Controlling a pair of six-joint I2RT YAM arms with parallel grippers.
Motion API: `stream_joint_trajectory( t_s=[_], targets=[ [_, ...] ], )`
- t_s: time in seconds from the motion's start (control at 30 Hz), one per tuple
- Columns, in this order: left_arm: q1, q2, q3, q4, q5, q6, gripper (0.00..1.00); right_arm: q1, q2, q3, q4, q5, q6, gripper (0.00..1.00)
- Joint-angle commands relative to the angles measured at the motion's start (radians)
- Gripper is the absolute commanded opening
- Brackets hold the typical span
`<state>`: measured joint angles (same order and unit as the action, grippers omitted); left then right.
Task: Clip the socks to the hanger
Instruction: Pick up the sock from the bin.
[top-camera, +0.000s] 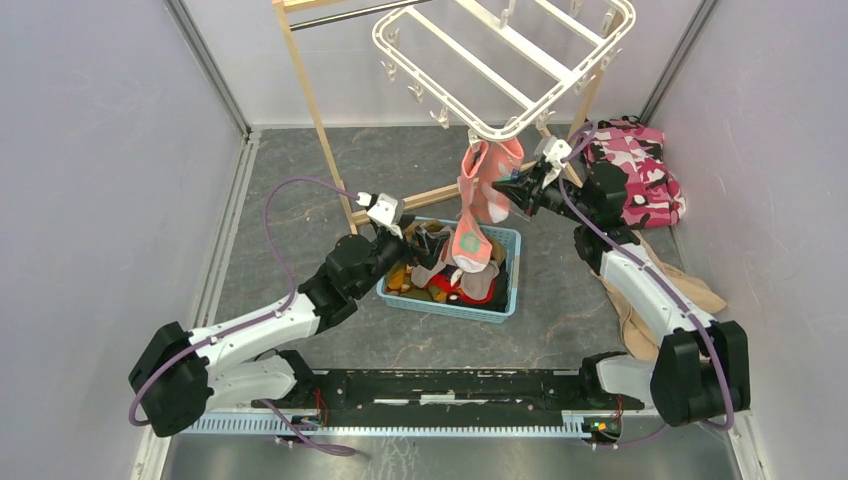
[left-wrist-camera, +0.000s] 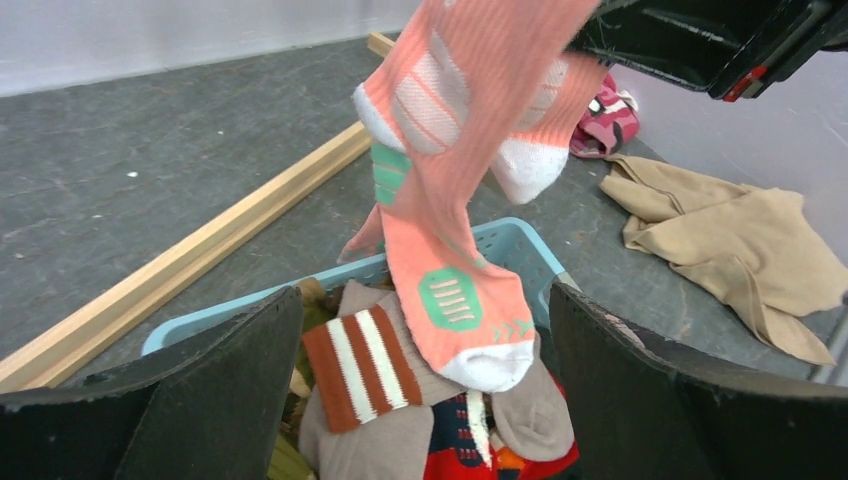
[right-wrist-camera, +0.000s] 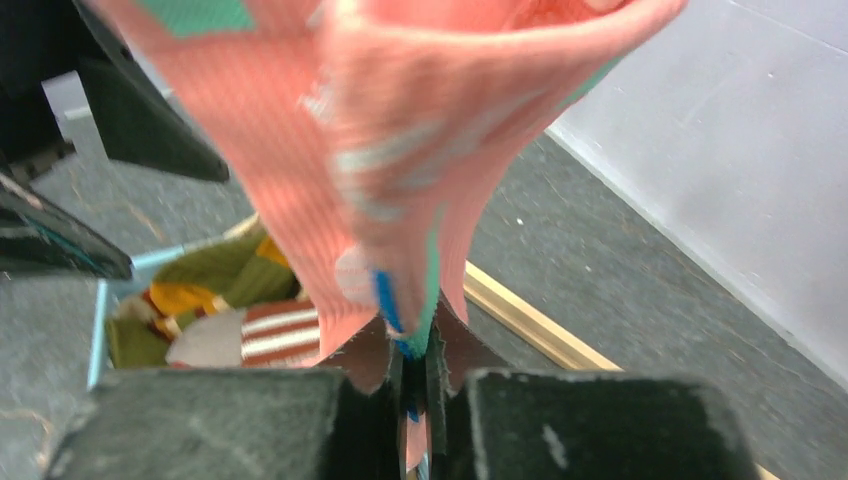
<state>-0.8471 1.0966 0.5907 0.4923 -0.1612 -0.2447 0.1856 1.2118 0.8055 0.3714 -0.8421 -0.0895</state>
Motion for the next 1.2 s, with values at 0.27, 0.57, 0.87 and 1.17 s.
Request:
stream_joint_trajectory(
  t_s=[0.27,0.57,0.87,1.17],
  targets=[
    [0.013,0.019,0.002,0.130,-0.110,0.089,0.85,0.162,0.144,0.096,0.420,0.184,0.402,0.11],
    [0.013,0.097,-0.024,0.287,0.015,0.027,0.87,0.151,0.046,-0.042,0.209,0.188,0.291,0.56],
    [0.013,0.059,-0.084,0.390,0.093,0.066,0.89,-0.013,-0.102,-0.076,-0.105,0.112,0.051,0.77],
    [0.014,-0.111,-0.060,0.114,0.036,0.008,1.00,-0.110,-0.189,0.007,-0.543,-0.113,-0.319,0.83]
  ],
)
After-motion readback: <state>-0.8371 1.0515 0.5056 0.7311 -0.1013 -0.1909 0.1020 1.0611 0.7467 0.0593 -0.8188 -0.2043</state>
